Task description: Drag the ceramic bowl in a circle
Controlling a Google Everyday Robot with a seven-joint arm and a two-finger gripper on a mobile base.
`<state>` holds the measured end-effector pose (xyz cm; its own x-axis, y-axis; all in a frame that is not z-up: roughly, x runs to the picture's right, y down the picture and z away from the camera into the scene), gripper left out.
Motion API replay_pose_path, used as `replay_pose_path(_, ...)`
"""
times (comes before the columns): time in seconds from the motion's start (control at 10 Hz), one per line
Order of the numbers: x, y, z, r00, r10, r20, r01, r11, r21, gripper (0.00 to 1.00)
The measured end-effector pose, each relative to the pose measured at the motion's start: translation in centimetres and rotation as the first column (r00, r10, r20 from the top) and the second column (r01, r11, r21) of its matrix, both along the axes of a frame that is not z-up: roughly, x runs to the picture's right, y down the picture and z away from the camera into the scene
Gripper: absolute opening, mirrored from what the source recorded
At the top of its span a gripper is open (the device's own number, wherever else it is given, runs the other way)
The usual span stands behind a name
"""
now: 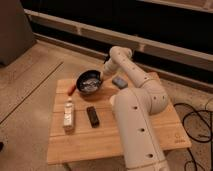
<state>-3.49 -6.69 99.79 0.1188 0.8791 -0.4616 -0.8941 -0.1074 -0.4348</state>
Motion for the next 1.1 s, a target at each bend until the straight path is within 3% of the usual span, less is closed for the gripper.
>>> replay_pose_path(0.4,-3.3,1.7,-1.6,0.999,0.01,0.04,-0.01,0.9999,-0.003,0.0)
replay_pose_path(0.6,-3.5,4.2,-2.1,0.998,0.04,0.045,-0.039,0.999,-0.021,0.0)
replay_pose_path(0.9,-0.6,8.3,-2.1,0.996,0.095,0.001,-0.095,0.9939,-0.057,0.0)
replay_pose_path(1.1,2.7,9.6,-2.0,0.991,0.122,-0.049,-0.125,0.9897,-0.07,0.0)
